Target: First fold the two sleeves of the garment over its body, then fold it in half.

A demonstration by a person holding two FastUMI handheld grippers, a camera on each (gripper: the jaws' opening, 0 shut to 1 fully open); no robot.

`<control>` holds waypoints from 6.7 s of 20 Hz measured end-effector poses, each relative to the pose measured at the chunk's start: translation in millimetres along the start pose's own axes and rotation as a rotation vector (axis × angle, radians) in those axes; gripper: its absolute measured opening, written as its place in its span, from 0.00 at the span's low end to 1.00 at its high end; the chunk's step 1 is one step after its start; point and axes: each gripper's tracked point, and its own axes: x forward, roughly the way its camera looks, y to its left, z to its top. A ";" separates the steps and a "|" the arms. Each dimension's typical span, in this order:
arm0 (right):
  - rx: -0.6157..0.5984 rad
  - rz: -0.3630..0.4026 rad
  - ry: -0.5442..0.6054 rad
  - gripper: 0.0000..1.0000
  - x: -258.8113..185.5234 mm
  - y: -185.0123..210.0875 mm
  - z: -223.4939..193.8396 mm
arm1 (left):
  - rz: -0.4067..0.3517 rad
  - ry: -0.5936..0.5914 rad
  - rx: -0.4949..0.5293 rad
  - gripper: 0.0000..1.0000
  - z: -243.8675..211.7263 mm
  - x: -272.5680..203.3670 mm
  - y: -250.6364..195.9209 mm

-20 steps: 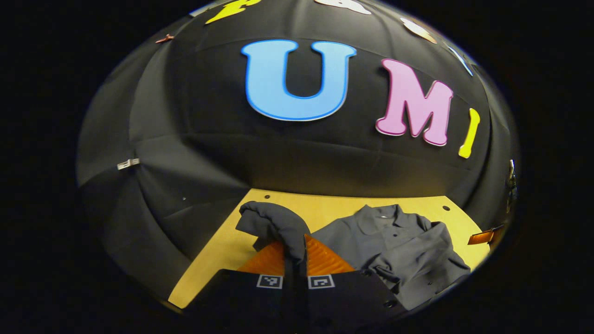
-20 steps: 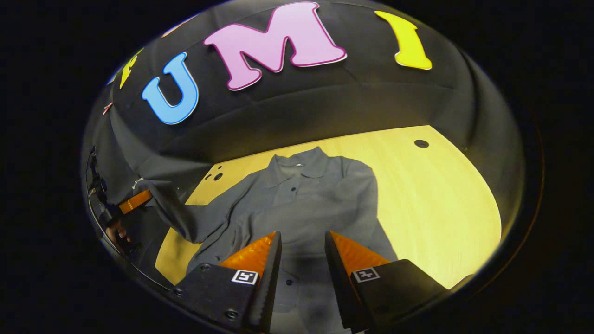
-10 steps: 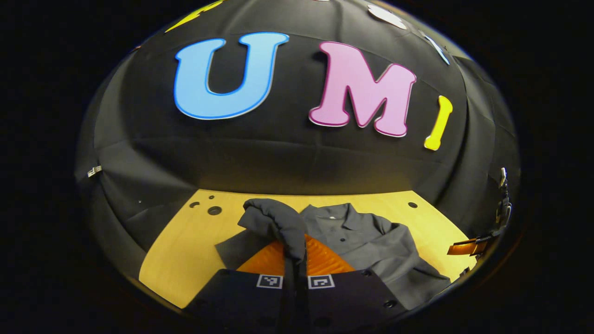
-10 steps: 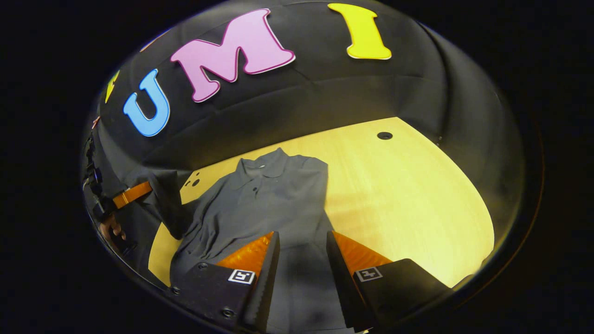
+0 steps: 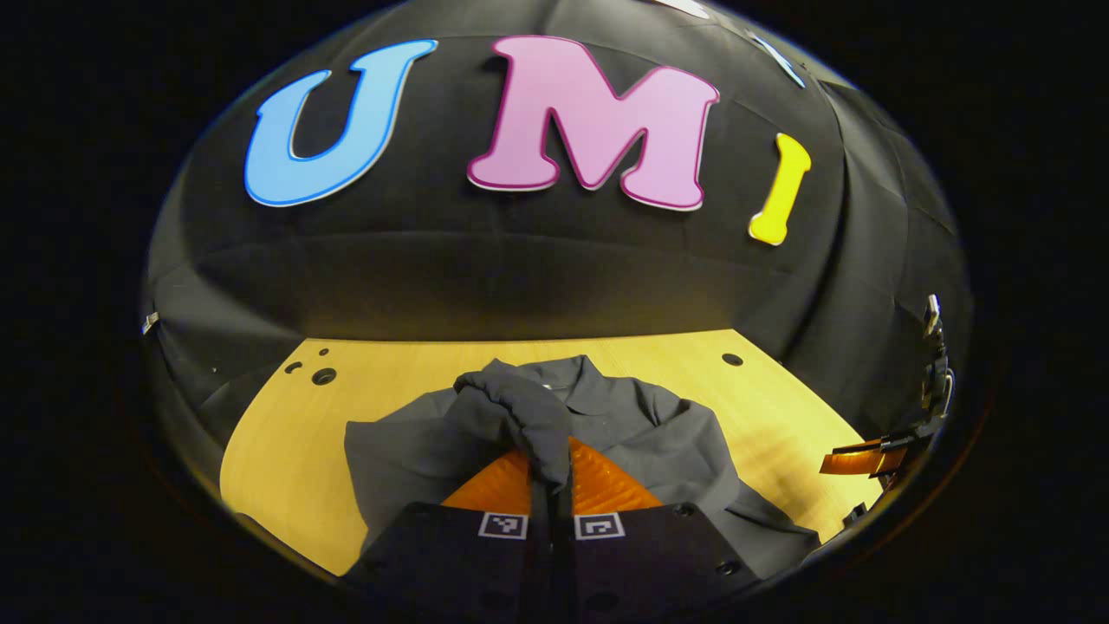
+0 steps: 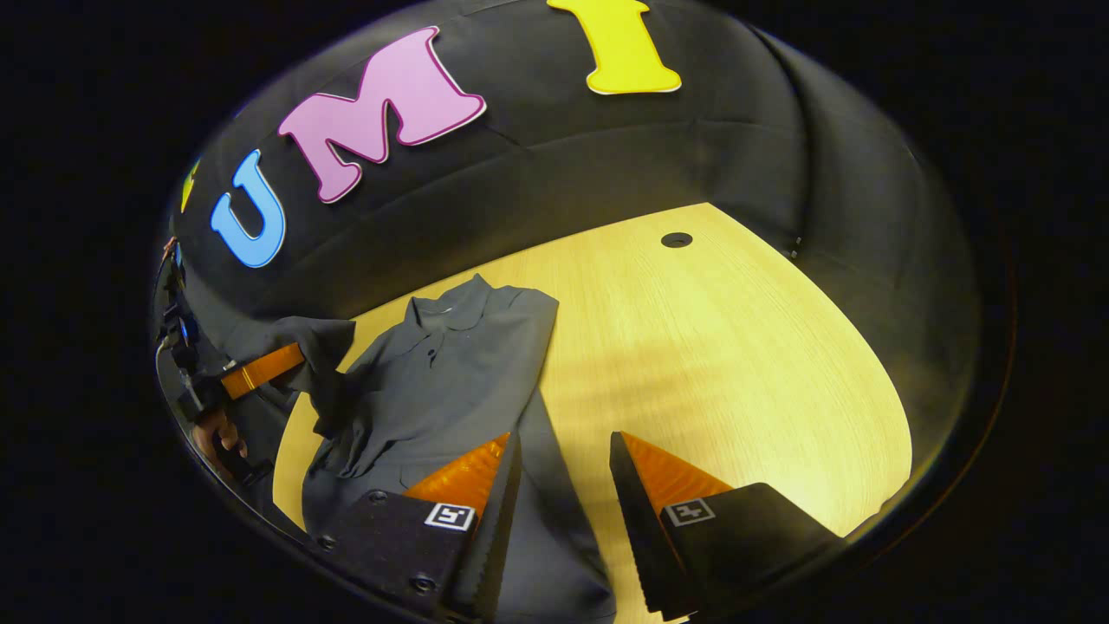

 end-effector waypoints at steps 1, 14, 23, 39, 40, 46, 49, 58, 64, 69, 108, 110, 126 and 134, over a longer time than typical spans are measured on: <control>0.003 0.001 0.003 0.64 1.3 -4.8 0.0 | -0.003 0.014 0.011 0.09 -6.7 8.1 -9.0; -0.012 0.000 0.063 0.64 0.3 -53.6 -13.6 | 0.002 0.137 0.031 0.08 -95.9 64.8 -76.7; -0.012 0.011 0.060 0.64 -10.8 -41.6 -20.2 | -0.200 0.143 -0.003 0.57 -96.7 46.9 -135.4; -0.162 -0.026 0.132 0.97 -87.2 7.8 -110.9 | -0.135 0.172 0.013 0.96 -138.4 -122.4 -17.1; -0.163 -0.042 0.140 0.97 -90.3 6.8 -119.0 | -0.118 0.186 0.001 0.96 -146.0 -133.0 -2.7; -0.159 -0.122 0.193 0.99 -105.5 -2.0 -155.8 | -0.059 0.267 -0.081 0.96 -187.8 -182.4 66.6; -0.171 -0.150 0.219 0.99 -107.2 -7.0 -169.5 | 0.037 0.321 -0.090 0.96 -217.6 -201.1 108.3; -0.143 -0.191 0.276 0.99 -90.9 -18.1 -196.9 | 0.131 0.442 -0.072 0.94 -275.5 -207.9 143.6; -0.270 -0.187 0.282 0.99 -81.7 -13.8 -200.2 | 0.163 0.482 -0.022 0.96 -284.0 -201.9 144.6; -0.298 -0.121 0.300 0.72 -70.2 1.6 -200.5 | 0.065 0.495 0.045 0.73 -283.6 -194.0 120.7; -0.112 0.105 -0.199 0.05 -43.6 100.8 87.1 | -0.021 0.093 -0.125 0.02 21.8 -66.7 142.5; -0.116 0.101 -0.211 0.05 -29.3 101.0 99.3 | -0.014 0.060 -0.094 0.05 37.1 -49.9 146.1; -0.095 0.052 -0.154 0.05 133.0 63.1 117.8 | 0.109 0.126 -0.094 0.05 15.5 103.1 205.6; -0.140 0.015 -0.084 0.05 195.6 43.4 92.5 | 0.156 0.242 -0.079 0.05 -37.2 163.1 217.0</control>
